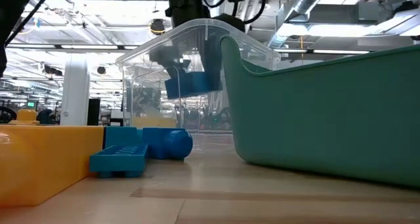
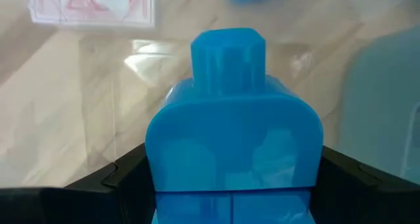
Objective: Pick & Place Toys
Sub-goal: Put the blue game pieces into the transparent bin
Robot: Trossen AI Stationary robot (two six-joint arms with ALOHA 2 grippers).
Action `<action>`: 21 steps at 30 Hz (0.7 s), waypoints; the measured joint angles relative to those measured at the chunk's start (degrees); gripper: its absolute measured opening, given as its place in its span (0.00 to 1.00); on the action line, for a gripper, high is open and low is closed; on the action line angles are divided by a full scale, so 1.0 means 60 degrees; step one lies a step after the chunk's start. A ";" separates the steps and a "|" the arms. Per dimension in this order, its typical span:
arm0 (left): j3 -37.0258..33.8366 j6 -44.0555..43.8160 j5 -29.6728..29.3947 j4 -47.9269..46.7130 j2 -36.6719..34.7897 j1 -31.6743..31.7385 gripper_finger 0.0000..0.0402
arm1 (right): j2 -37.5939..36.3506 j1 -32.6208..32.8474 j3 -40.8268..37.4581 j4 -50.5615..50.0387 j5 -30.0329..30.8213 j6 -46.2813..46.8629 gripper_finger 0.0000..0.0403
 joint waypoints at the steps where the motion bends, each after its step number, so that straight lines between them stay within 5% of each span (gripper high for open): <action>1: 0.0000 0.0037 0.0047 -0.0042 0.0040 0.0000 0.72 | 0.0001 0.0000 0.0000 0.0002 -0.0001 0.0001 0.63; 21: -0.0271 0.0063 -0.0158 0.0415 0.0092 0.0197 0.72 | 0.0212 0.0007 -0.0004 0.0007 -0.0034 0.0002 0.63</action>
